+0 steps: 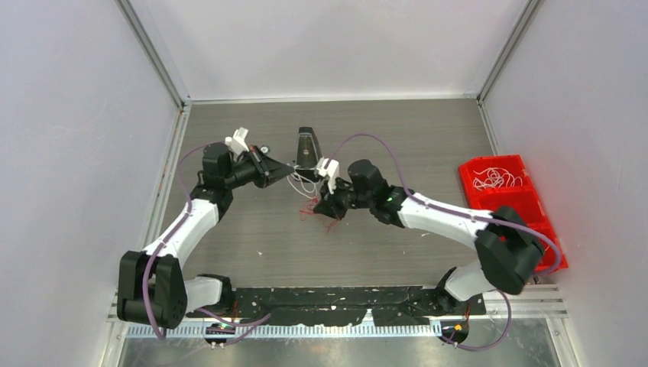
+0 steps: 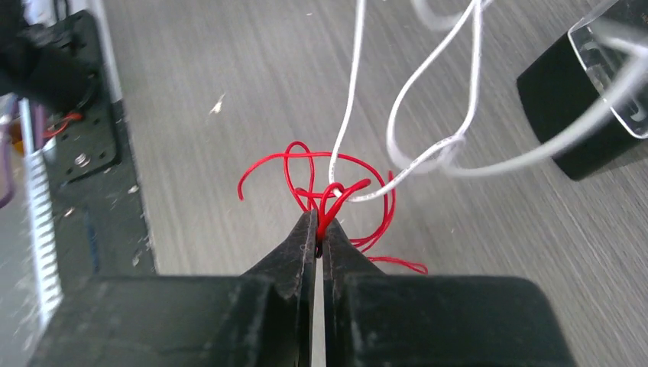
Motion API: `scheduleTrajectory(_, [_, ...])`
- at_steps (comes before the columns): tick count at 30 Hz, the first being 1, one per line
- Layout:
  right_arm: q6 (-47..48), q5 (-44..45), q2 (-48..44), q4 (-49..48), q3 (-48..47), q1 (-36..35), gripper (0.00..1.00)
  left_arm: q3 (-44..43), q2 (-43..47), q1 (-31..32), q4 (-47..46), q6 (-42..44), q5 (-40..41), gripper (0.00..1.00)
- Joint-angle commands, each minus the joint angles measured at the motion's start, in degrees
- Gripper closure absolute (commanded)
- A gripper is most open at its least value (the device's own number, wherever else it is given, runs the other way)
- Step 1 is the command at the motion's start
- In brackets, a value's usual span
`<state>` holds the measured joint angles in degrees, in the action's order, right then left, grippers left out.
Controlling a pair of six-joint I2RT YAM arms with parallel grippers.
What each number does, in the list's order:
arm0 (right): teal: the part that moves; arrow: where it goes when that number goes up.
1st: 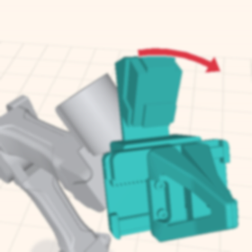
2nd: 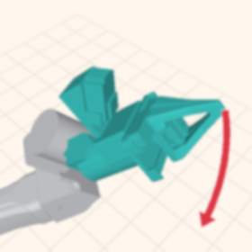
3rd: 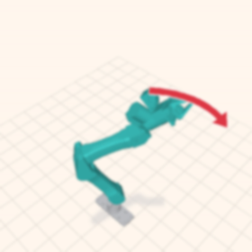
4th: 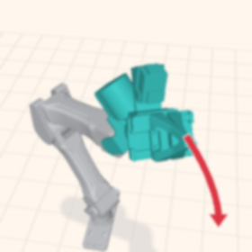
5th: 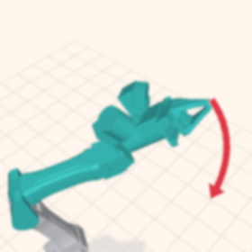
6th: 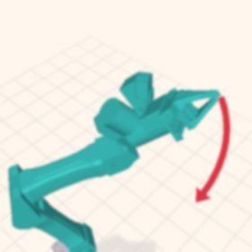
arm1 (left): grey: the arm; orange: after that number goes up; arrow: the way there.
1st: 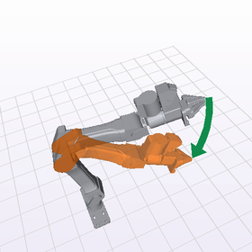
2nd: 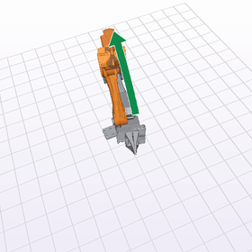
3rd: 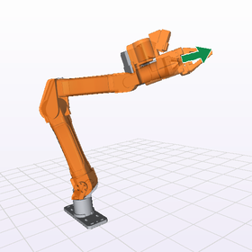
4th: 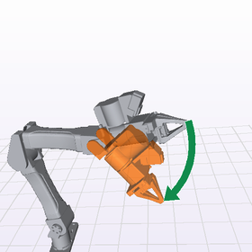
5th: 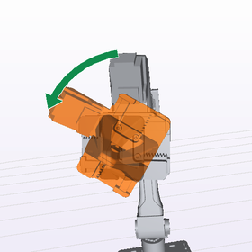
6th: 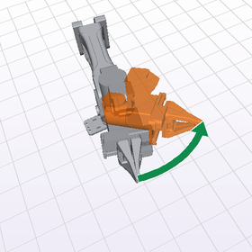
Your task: Untangle the cables
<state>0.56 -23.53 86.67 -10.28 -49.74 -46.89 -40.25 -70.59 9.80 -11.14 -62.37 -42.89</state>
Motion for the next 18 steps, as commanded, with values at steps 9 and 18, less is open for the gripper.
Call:
scheduleTrajectory(9, [15.8,-15.9,-21.3,36.4,-2.1,24.8,0.95,-9.1,10.3,-8.7,14.9,16.4,4.4,1.00])
scheduleTrajectory(18, [31.2,-20.9,-24.4,57.8,-11.3,42.9,0.95,-9.3,14.5,-17.2,22.9,24.3,4.7,1.00])
